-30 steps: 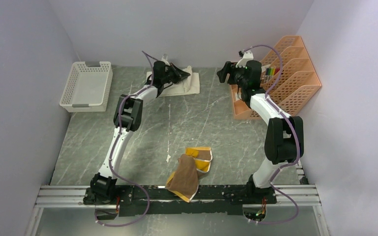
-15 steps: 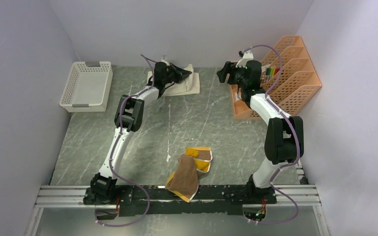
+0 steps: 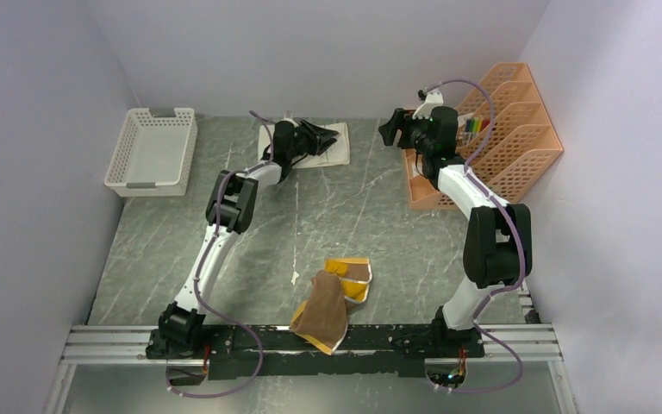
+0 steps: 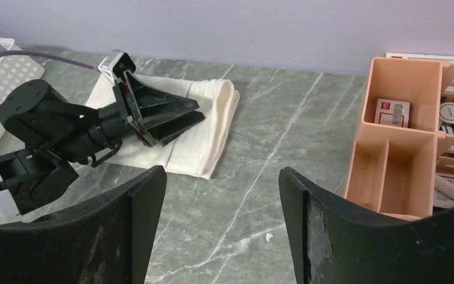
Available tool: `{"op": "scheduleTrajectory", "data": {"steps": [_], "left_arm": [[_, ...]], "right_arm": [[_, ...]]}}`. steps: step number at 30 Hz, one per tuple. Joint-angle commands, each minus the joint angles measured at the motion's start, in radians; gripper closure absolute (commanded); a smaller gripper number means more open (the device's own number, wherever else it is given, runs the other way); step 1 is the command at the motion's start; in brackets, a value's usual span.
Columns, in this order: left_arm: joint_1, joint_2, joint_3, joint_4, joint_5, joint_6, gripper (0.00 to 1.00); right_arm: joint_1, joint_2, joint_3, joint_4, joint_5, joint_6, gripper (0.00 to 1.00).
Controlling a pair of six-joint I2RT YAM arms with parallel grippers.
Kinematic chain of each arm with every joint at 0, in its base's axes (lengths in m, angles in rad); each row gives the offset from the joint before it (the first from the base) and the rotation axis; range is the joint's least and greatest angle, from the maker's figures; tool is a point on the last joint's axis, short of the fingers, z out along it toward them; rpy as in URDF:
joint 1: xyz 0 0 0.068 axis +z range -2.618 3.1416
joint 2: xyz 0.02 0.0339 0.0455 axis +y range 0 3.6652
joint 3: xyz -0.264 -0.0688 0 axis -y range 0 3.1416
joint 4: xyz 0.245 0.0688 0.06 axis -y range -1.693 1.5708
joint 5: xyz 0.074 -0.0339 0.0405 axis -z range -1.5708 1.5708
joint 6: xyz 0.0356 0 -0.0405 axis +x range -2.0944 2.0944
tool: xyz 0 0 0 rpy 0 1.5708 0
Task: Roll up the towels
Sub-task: Fold the towel at the corner of the board.
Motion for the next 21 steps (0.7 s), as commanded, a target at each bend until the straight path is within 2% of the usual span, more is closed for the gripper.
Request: {"op": "scheduleTrajectory", "data": {"steps": [1,3,5,9,13,17,21], "left_arm": [[-0.014,-0.008,0.014,0.067,0.025,-0.004,0.45],[-0.014,-0.018,0.011,0.060,0.027,0.011,0.28],[-0.014,-0.031,0.003,0.062,0.032,0.021,0.19],[-0.014,-0.080,-0.008,0.065,0.053,0.061,0.13],[-0.006,-0.184,-0.025,0.006,0.057,0.190,0.12],[0.010,-0.369,-0.071,-0.120,0.048,0.444,0.11],[0.046,-0.572,-0.197,-0.277,-0.017,0.738,0.11]], "right_arm": [[-0.008,-0.009,-0.008,0.023,-0.007,0.010,0.29],[-0.008,-0.008,-0.006,0.023,-0.009,0.012,0.29],[-0.008,-0.008,-0.007,0.024,-0.012,0.013,0.29],[-0.008,-0.007,-0.005,0.024,-0.011,0.015,0.29],[-0.008,-0.002,-0.006,0.027,-0.009,0.019,0.29],[-0.008,0.007,-0.007,0.033,-0.011,0.023,0.29],[-0.006,0.016,-0.008,0.040,-0.011,0.032,0.29]]}}
